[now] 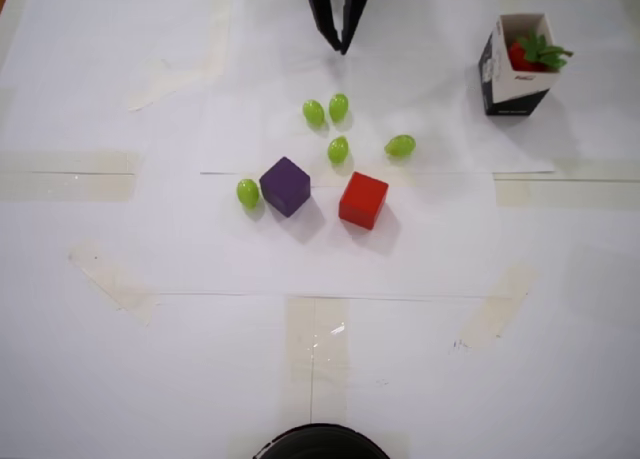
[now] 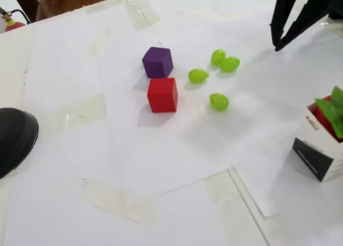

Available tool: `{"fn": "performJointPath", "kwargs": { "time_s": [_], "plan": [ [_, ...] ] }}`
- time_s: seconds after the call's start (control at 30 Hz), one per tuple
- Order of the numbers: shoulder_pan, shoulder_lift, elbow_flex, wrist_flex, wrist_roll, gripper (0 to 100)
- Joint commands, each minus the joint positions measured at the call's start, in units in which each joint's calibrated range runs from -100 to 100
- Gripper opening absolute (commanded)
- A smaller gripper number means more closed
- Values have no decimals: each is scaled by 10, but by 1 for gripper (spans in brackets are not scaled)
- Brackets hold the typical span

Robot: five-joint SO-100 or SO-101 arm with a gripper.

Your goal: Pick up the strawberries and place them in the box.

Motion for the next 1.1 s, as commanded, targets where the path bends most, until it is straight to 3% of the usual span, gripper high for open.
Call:
{"fn": "performJointPath", "kwargs": {
  "time_s": [0.0,0.33,1.07],
  "plan": [
    [8,-7,0,17,10,0],
    [10,-7,0,89,-11,0],
    [10,-7,0,84,2,0]
  ]
}}
